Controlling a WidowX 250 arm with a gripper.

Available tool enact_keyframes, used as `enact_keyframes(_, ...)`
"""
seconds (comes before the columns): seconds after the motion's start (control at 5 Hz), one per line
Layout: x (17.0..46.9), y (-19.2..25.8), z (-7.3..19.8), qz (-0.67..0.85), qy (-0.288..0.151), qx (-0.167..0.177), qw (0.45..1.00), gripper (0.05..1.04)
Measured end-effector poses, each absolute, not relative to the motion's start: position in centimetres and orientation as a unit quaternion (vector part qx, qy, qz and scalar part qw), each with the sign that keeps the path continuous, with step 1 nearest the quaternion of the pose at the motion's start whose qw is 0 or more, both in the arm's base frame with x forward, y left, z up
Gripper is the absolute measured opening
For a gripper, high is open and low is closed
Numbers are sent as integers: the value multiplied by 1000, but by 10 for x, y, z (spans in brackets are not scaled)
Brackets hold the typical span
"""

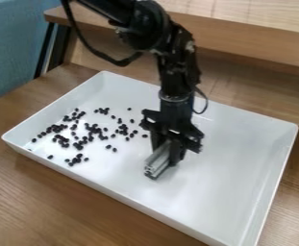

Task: Sweep into pile

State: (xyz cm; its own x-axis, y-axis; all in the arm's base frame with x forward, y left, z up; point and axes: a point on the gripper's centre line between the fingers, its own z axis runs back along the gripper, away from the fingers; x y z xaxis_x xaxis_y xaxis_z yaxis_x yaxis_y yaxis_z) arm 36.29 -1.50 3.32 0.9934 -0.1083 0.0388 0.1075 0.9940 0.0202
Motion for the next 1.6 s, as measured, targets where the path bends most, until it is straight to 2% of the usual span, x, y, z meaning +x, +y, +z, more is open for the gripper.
enact_keyframes(0.6,355,33,28,-43,-46,-9,998,399)
enact_keyframes(0.8,350,45,27,-42,-55,-6,998,399)
enact_keyframes(1.6,334,99,27,-15,-31,25,999,399)
